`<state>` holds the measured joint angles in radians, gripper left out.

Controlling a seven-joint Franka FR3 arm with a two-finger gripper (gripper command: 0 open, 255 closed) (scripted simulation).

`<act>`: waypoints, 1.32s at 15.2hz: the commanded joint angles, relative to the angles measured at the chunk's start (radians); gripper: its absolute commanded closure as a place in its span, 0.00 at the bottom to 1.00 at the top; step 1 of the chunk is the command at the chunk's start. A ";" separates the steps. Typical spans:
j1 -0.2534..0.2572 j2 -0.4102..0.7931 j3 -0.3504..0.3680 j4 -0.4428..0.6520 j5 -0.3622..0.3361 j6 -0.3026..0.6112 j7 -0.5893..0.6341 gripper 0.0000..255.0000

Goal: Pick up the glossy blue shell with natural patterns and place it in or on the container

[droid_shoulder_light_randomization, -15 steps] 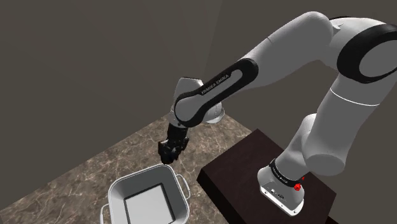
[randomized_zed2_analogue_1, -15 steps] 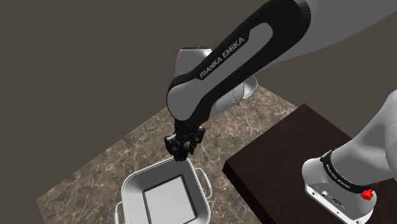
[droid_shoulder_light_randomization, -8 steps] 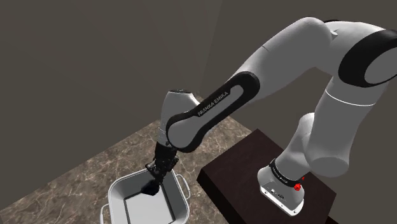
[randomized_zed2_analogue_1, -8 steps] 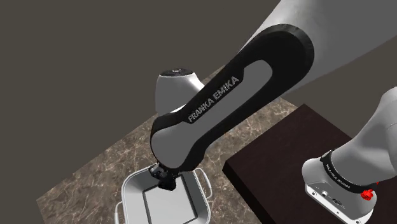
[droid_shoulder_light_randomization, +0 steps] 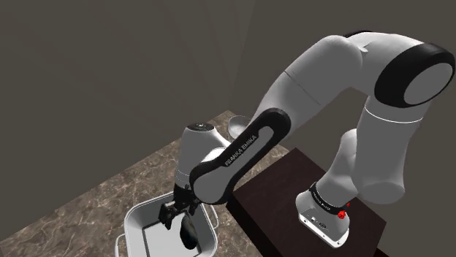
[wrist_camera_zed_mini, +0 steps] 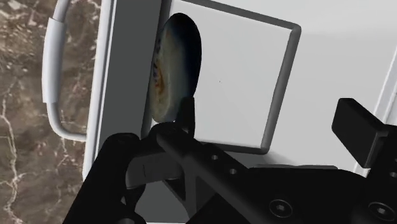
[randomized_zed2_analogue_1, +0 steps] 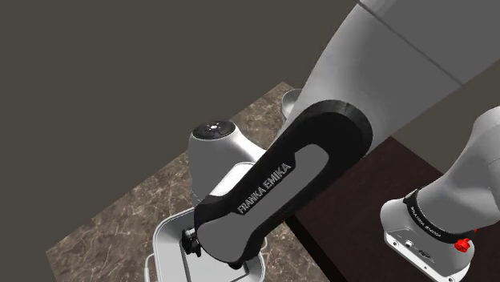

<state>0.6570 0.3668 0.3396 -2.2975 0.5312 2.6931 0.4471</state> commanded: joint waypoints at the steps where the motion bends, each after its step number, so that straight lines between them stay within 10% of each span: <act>1: 0.059 0.049 -0.036 -0.002 -0.074 0.065 0.051 0.00; 7: 0.257 0.202 -0.202 0.023 -0.248 0.199 0.178 0.00; 20: 0.263 0.317 -0.196 0.076 -0.243 0.262 0.171 0.00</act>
<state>0.9201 0.6741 0.1417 -2.2159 0.2870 2.9617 0.6181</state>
